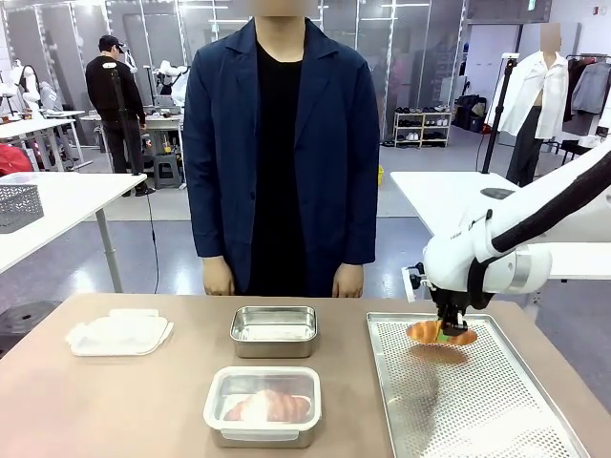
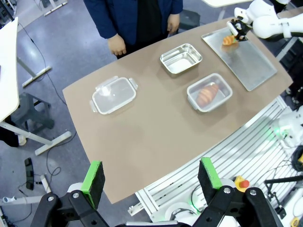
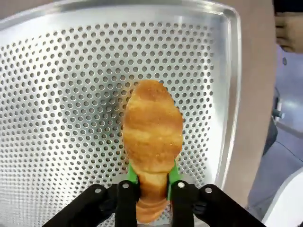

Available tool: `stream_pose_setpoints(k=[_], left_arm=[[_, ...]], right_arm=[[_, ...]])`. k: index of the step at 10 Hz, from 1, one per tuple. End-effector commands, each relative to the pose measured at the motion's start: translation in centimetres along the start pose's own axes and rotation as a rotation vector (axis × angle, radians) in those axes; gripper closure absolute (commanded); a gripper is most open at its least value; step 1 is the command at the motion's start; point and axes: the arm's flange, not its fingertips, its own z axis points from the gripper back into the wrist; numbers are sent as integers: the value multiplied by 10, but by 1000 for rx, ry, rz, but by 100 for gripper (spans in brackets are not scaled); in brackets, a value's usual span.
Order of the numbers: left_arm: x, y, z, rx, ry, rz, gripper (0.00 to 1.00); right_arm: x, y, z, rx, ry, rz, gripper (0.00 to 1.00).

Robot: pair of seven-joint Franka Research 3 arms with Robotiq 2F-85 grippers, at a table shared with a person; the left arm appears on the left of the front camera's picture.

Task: Place the bread into the airtight container.
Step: Pick up a Butter Roll and place it into an empty Airtight Container.

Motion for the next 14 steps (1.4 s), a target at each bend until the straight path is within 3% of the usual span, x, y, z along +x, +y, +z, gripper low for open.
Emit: stream_pose_setpoints(k=[1,4,7,11,14], left_arm=[[0,-2,4,-7,4,-19,0],[0,-2,4,-7,4,-19,0],[0,-2,4,-7,4,-19,0],[0,-2,4,-7,4,-19,0],[0,-2,4,-7,4,-19,0]], right_arm=[[29,16,55,20,36,-39,100],[91,42,127,-1,31,23,100],[166,56,150,-57,2,5,100],[275,56,125,-37,-34,69,100],[322,45,89,-48,-21,88,100]])
